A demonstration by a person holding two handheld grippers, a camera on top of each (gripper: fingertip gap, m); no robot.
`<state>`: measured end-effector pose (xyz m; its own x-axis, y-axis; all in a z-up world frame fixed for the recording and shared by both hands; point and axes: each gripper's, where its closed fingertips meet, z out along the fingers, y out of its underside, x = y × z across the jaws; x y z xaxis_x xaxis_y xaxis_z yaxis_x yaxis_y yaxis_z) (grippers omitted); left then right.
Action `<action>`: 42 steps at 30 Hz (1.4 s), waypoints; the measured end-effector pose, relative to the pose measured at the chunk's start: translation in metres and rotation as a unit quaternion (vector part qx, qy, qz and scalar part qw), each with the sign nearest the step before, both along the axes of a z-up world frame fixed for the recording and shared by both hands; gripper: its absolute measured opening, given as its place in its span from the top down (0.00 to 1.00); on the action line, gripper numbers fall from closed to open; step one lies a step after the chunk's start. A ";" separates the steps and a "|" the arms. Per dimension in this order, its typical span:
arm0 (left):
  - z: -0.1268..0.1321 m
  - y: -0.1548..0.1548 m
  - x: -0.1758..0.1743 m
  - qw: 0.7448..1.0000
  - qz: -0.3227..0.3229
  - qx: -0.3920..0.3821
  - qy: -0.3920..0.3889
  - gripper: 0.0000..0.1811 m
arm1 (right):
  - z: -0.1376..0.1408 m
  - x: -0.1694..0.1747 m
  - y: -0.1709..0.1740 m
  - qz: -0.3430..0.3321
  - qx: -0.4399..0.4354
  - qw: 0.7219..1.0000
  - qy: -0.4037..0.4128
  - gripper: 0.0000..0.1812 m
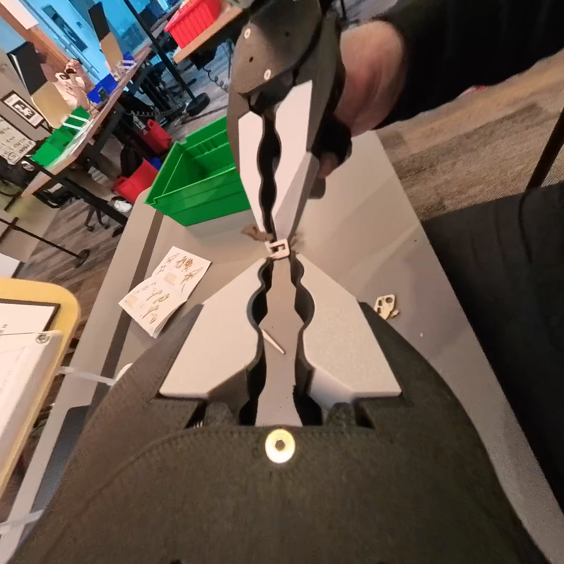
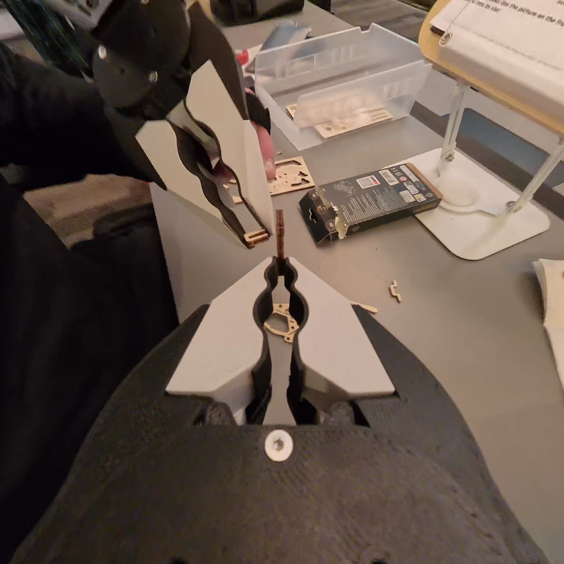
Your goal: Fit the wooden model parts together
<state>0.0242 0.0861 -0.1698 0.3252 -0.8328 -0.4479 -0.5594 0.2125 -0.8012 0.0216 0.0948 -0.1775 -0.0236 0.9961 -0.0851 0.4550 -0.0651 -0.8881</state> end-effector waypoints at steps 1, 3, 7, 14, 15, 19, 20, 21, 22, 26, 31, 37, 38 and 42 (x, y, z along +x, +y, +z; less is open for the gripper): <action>0.002 -0.001 0.000 1.000 -0.001 -0.002 -0.008 0.95 | 0.000 0.003 0.001 -0.001 -0.014 1.000 0.006 1.00; 0.007 -0.001 -0.001 0.999 -0.002 -0.020 -0.030 0.95 | -0.006 0.010 0.002 -0.003 -0.013 1.000 -0.005 1.00; -0.006 0.001 -0.004 0.999 0.001 -0.037 -0.013 0.95 | -0.040 0.034 0.002 -0.019 -0.013 0.998 -0.060 1.00; -0.022 -0.003 0.006 0.999 -0.010 -0.053 0.001 0.95 | -0.119 0.080 -0.011 -0.011 0.005 0.987 -0.161 1.00; -0.024 -0.004 0.007 0.998 -0.011 -0.054 0.005 0.95 | -0.127 0.083 -0.016 -0.004 -0.006 0.986 -0.168 1.00; -0.029 -0.007 0.011 0.998 -0.017 -0.058 0.014 0.95 | -0.152 0.092 -0.030 0.034 -0.078 0.976 -0.202 1.00; -0.031 -0.007 0.012 0.998 -0.017 -0.058 0.017 0.95 | -0.160 0.095 -0.030 0.039 -0.079 0.972 -0.219 0.99; -0.032 -0.008 0.012 0.998 -0.017 -0.058 0.020 0.95 | -0.165 0.096 -0.029 0.042 -0.080 0.968 -0.232 0.99; -0.033 -0.008 0.013 0.998 -0.018 -0.059 0.022 0.95 | -0.167 0.095 -0.029 0.048 -0.081 0.967 -0.237 0.97; -0.035 -0.010 0.013 0.998 -0.020 -0.058 0.028 0.95 | -0.165 0.093 -0.018 0.034 -0.006 0.965 -0.259 0.87; -0.038 -0.011 0.013 0.998 -0.023 -0.059 0.028 0.95 | -0.154 0.092 -0.014 0.031 0.112 0.964 -0.239 0.88; -0.039 -0.012 0.013 0.998 -0.026 -0.057 0.031 0.95 | -0.152 0.090 -0.020 0.105 0.259 0.934 -0.225 0.92; -0.039 -0.012 0.013 0.998 -0.026 -0.056 0.032 0.95 | -0.155 0.089 -0.019 0.119 0.269 0.928 -0.229 0.91; -0.039 -0.012 0.013 0.998 -0.026 -0.052 0.037 0.95 | -0.167 0.083 -0.017 0.163 0.265 0.919 -0.243 0.99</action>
<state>0.0369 0.0740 -0.2087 0.2486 -0.8915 -0.3788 -0.6087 0.1603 -0.7770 0.1050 0.0782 -0.3441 -0.4160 0.8471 0.3307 0.7240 0.5285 -0.4432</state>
